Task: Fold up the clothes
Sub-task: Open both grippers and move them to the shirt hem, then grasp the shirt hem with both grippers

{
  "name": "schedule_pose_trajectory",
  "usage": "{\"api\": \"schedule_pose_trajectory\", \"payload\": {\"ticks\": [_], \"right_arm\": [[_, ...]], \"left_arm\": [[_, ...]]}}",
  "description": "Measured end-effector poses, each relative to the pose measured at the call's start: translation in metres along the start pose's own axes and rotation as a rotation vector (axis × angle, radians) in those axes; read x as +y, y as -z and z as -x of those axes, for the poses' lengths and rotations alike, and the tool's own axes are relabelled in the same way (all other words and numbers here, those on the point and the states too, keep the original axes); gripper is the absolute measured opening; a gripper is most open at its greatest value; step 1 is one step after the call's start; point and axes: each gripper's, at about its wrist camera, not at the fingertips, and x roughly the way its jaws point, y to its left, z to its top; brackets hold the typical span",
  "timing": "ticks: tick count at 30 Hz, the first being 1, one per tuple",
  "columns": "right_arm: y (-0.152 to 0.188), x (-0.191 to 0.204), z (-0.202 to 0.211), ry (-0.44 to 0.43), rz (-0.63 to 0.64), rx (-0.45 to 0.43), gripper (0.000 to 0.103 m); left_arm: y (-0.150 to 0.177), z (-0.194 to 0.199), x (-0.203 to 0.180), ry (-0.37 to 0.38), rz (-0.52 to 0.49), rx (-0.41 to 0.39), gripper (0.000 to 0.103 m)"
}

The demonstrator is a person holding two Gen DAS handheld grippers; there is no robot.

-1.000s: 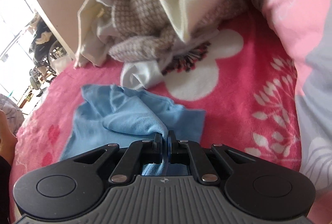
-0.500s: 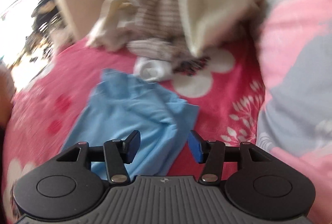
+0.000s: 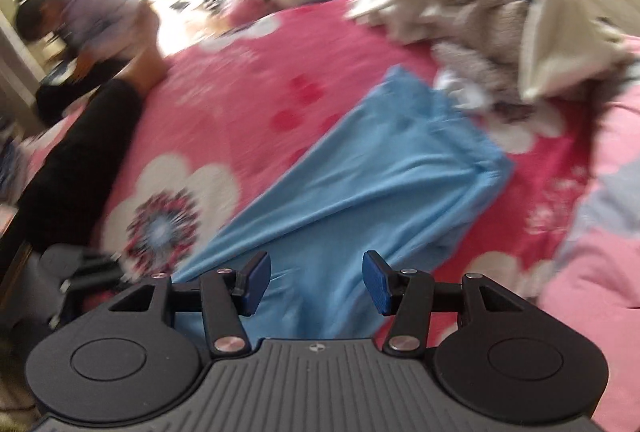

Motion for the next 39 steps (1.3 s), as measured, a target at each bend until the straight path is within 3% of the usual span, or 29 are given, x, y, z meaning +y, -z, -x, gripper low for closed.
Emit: {"api": "schedule_pose_trajectory", "payload": {"ticks": [3,8,15,17,19,21,23,25,33,39], "right_arm": [[0.005,0.022,-0.029,-0.054,0.093,0.061,0.054],[0.018,0.035,-0.097,-0.045,0.235,0.15,0.054],[0.024,-0.004,-0.14,-0.095,0.086,0.148,0.054],[0.028,-0.012,-0.146,-0.117,0.06,0.163,0.05],[0.027,-0.018,-0.148,-0.131,0.045,0.159,0.048],[0.025,-0.023,-0.148,-0.143,0.013,0.144,0.038],[0.026,-0.023,-0.145,-0.149,0.003,0.13,0.017],[0.028,-0.021,-0.139,-0.163,0.007,0.122,0.009],[0.044,0.011,-0.078,-0.23,0.131,0.072,0.007],[0.077,0.026,-0.047,-0.252,0.187,0.09,0.007]], "left_arm": [[0.009,0.007,0.01,-0.05,-0.018,0.039,0.061],[0.018,0.01,0.028,-0.102,-0.029,0.083,0.056],[0.021,-0.006,0.032,-0.129,-0.141,0.141,0.052],[0.021,-0.01,0.031,-0.132,-0.181,0.148,0.048],[0.021,-0.015,0.029,-0.136,-0.222,0.156,0.046],[0.021,-0.019,0.028,-0.138,-0.245,0.163,0.042],[0.023,-0.022,0.028,-0.143,-0.246,0.169,0.037],[0.025,-0.023,0.028,-0.148,-0.241,0.175,0.032],[0.033,-0.026,0.02,-0.19,-0.3,0.198,0.034],[0.037,-0.028,0.013,-0.22,-0.351,0.196,0.033]]}}
